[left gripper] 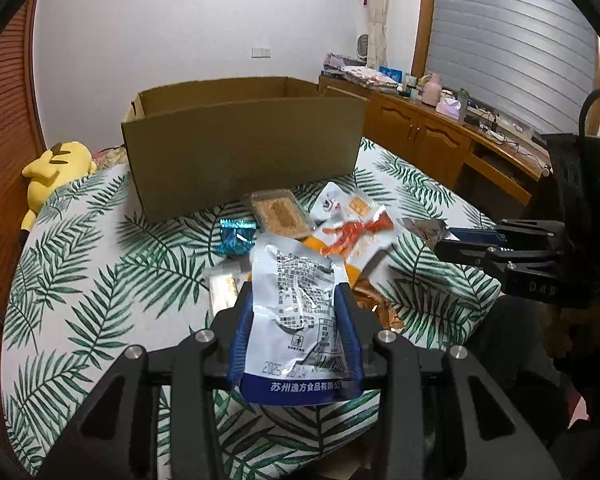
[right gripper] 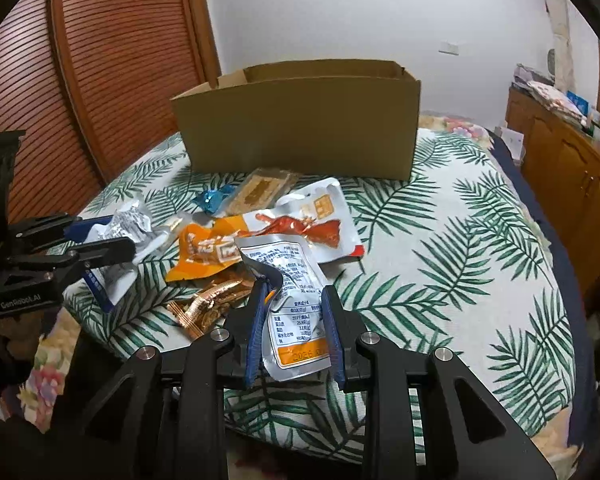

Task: Organize snacks
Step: 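Lift both pouches and carry them over the cardboard box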

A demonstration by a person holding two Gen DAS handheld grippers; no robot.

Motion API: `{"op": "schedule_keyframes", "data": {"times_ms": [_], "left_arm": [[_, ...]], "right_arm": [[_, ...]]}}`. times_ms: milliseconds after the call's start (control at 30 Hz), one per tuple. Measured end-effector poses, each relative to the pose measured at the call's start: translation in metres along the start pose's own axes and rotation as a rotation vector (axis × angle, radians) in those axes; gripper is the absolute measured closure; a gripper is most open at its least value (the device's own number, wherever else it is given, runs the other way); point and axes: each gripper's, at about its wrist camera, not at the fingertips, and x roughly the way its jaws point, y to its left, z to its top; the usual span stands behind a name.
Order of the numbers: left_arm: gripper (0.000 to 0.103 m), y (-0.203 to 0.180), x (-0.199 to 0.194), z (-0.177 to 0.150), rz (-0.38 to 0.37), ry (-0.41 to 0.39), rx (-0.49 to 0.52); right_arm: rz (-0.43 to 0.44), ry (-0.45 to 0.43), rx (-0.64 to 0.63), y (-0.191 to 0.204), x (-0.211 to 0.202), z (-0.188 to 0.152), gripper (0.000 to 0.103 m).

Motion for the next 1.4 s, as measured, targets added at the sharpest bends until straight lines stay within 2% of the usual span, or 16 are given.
{"op": "schedule_keyframes", "data": {"times_ms": [367, 833, 1400], "left_arm": [[0.066, 0.003, -0.012, 0.011, 0.02, -0.065, -0.027], [0.066, 0.013, -0.019, 0.028, 0.036, -0.112, -0.056], [0.066, 0.025, -0.015, 0.089, 0.028, -0.203, -0.047]], "right_arm": [[-0.003, -0.051, 0.017, -0.003, -0.019, 0.009, 0.076], [-0.005, -0.107, -0.021, 0.004, -0.038, 0.033, 0.076], [0.01, -0.156, -0.108, 0.009, -0.034, 0.094, 0.076]]}}
